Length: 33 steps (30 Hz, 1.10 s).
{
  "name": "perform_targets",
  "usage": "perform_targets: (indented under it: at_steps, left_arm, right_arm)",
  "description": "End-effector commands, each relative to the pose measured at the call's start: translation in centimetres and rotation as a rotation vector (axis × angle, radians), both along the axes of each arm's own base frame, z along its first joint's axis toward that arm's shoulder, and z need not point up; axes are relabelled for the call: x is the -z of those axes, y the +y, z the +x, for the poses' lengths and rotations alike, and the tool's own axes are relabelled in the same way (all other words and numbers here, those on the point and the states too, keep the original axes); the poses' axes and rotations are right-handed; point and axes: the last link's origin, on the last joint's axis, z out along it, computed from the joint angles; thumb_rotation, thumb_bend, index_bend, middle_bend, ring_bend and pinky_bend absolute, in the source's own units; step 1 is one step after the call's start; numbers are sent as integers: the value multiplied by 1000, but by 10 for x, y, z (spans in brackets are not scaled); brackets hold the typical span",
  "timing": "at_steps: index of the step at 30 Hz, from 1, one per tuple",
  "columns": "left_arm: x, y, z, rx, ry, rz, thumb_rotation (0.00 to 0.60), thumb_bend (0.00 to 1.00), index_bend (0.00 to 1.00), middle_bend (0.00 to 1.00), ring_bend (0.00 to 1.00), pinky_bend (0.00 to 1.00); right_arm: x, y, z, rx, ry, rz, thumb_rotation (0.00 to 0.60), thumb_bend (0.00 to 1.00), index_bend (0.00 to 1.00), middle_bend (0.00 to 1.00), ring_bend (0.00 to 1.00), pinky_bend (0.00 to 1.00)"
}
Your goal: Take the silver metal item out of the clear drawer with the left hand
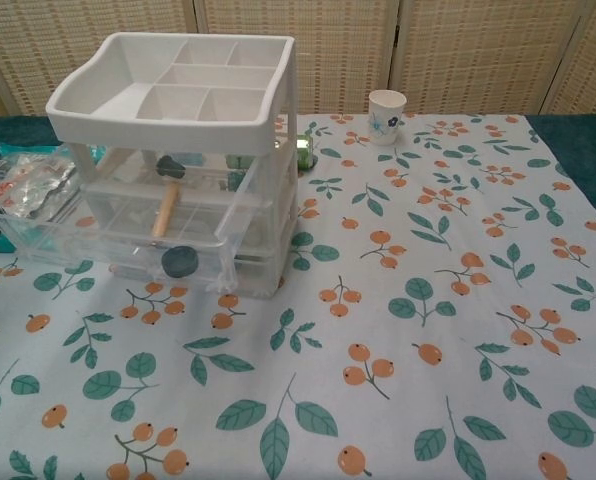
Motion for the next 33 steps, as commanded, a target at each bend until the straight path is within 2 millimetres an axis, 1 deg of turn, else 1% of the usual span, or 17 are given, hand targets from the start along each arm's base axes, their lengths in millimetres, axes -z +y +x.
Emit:
perform_targets:
  at_steps: [1,13,20,23,25,28,33]
  left_arm:
    - [11,-2,2,12,-13,-36,600,449,571,934,921,992]
    - [43,-10,11,65,-35,-138,600,449,570,934,921,992]
    - [55,-8,18,79,-52,-163,600,448,566,934,921,992]
    - [57,-7,20,90,-53,-162,600,445,535,932,921,992]
    - [58,-6,20,90,-54,-156,600,440,476,928,921,992]
    - [58,-7,19,84,-49,-152,600,410,421,925,921,992]
    - [56,-8,14,64,-40,-143,600,386,384,919,920,992]
  right_arm:
    - [-1,1,0,1,-1,-3,600,263,0,217,213,364]
    - [0,1,-1,10,0,-1,600,262,0,217,213,363]
    - [0,0,-3,15,-2,1,600,262,0,217,213,363]
    - [-1,0,-3,17,-1,-1,600,262,0,217,214,363]
    - [-1,0,-3,18,-1,-2,600,262,0,217,215,363]
    - [-1,0,-4,19,0,-2,600,262,0,217,215,364]
    - [-1,-1,-3,17,1,-1,600,262,0,217,215,363]
